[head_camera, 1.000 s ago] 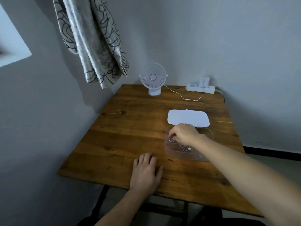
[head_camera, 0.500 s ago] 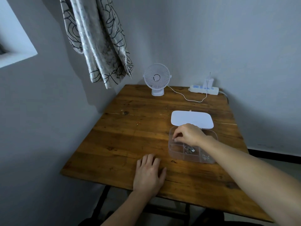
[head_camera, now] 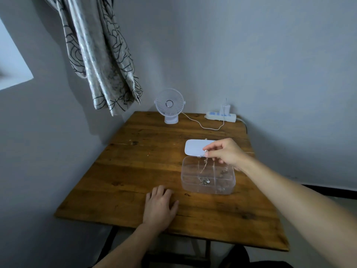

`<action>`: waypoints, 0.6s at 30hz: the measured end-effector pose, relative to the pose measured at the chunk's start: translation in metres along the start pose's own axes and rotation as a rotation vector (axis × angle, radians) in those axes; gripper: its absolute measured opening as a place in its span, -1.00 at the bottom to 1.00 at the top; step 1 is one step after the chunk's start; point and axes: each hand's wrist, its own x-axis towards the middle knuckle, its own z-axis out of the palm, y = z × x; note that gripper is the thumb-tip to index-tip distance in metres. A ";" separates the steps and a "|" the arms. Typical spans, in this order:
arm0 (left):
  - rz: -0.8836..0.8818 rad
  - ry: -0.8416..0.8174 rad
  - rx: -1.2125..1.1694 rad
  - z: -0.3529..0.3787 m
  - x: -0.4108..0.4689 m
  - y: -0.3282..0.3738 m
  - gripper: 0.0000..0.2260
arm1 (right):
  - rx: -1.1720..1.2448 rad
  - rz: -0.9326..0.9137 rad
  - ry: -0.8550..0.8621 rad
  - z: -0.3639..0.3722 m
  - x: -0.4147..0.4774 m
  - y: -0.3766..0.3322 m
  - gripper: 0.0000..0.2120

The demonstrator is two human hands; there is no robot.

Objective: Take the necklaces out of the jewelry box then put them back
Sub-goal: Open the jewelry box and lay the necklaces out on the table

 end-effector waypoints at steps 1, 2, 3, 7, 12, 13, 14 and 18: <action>-0.009 -0.001 -0.026 -0.004 0.003 0.003 -0.67 | 0.016 0.008 -0.014 -0.004 -0.004 -0.004 -0.86; -0.020 0.004 -0.055 -0.008 0.007 0.007 -0.68 | 0.029 0.011 -0.026 -0.007 -0.007 -0.008 -0.88; -0.027 0.016 -0.079 -0.012 0.011 0.011 -0.69 | 0.029 0.005 -0.036 -0.010 -0.011 -0.012 -0.90; -0.022 0.060 -0.169 -0.027 0.023 0.026 -0.77 | 0.032 -0.028 -0.084 -0.016 -0.029 -0.030 -0.91; -0.026 0.056 -0.166 -0.036 0.017 0.029 -0.78 | 0.002 0.016 -0.163 -0.012 -0.052 -0.038 -0.83; -0.025 0.042 -0.145 -0.036 0.013 0.027 -0.78 | -0.028 0.026 -0.165 -0.009 -0.056 -0.034 -0.85; -0.027 0.017 -0.123 -0.035 0.010 0.025 -0.78 | -0.064 0.037 -0.159 -0.005 -0.061 -0.029 -0.88; -0.029 -0.117 -0.010 -0.030 -0.007 0.018 -0.79 | -0.194 0.037 -0.083 0.019 -0.082 0.015 -0.93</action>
